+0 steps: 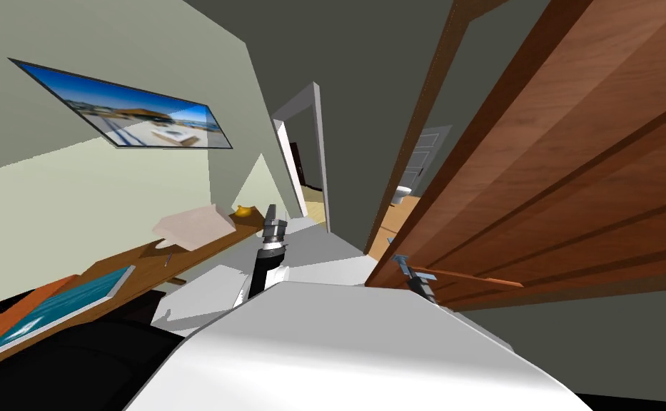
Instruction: Pull the door open
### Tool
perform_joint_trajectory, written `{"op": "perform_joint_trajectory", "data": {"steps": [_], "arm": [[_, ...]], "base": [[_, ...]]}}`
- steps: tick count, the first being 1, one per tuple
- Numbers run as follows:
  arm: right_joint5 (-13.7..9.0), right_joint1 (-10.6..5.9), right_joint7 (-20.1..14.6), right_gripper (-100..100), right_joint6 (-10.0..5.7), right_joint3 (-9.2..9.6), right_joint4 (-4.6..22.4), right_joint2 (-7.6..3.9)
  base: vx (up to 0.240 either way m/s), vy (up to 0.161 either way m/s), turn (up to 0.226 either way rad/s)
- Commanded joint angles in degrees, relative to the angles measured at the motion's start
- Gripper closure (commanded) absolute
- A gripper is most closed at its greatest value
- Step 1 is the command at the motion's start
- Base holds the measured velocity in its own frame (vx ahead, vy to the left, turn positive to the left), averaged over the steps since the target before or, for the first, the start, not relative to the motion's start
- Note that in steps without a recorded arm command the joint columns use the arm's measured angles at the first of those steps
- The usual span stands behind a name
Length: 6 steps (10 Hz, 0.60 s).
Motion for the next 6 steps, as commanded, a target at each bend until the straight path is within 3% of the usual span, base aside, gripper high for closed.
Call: {"op": "perform_joint_trajectory", "data": {"steps": [1, 6], "arm": [[-0.1, 0.42, -0.5, 100, -1.68, 0.65, 1.1, -0.45], [-0.5, 2.20, -2.1, 100, -6.32, 2.74, 2.9, -2.01]], "base": [[-0.196, -0.038, 0.147], [-0.225, -0.047, 0.174]]}}
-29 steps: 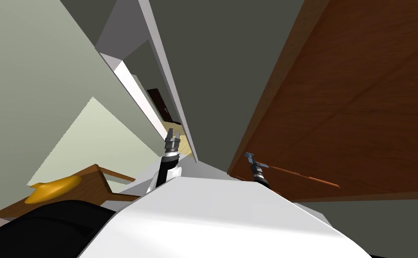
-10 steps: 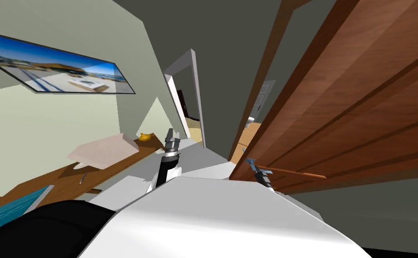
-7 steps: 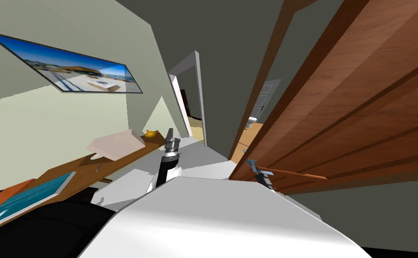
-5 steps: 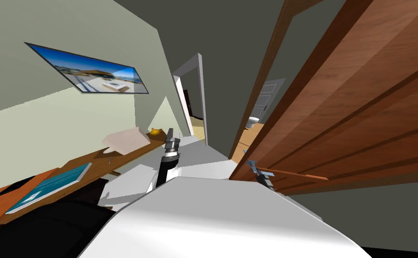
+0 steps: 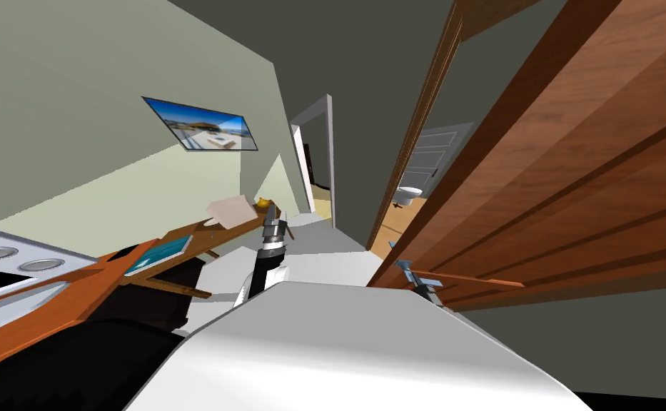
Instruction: Pull the door open
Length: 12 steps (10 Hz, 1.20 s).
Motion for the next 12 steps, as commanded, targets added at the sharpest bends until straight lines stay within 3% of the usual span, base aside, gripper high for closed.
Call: {"op": "perform_joint_trajectory", "data": {"steps": [1, 12], "arm": [[0.0, 0.00, 0.0, 100, 0.00, 0.00, 0.0, 0.00], [0.4, 0.39, -2.0, 100, -4.86, 1.84, 3.5, -1.19]], "base": [[-0.090, -0.007, 0.019], [-0.210, -0.052, 0.160]]}}
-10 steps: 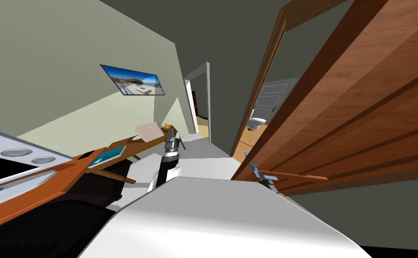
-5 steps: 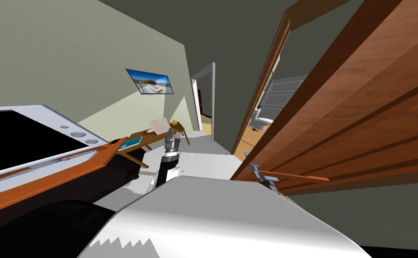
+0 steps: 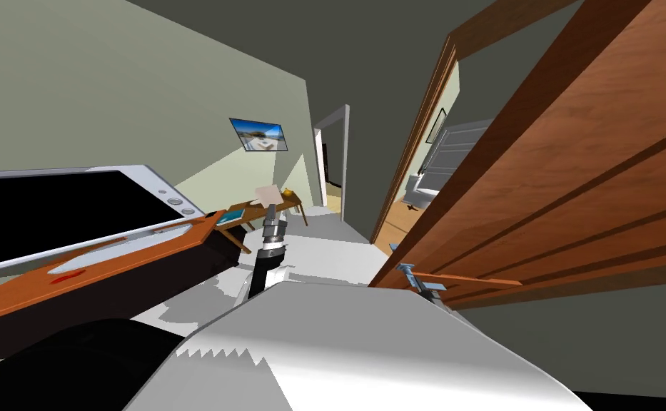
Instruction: Pull the door open
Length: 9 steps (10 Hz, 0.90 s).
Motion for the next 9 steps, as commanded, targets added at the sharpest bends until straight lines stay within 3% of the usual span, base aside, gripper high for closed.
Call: {"op": "perform_joint_trajectory", "data": {"steps": [1, 9], "arm": [[0.0, 0.00, 0.0, 100, 0.00, 0.00, 0.0, 0.00], [-0.2, -1.62, -1.2, 100, -2.02, 1.58, 3.1, -0.58]], "base": [[-0.094, -0.019, 0.028], [-0.186, -0.045, 0.143]]}}
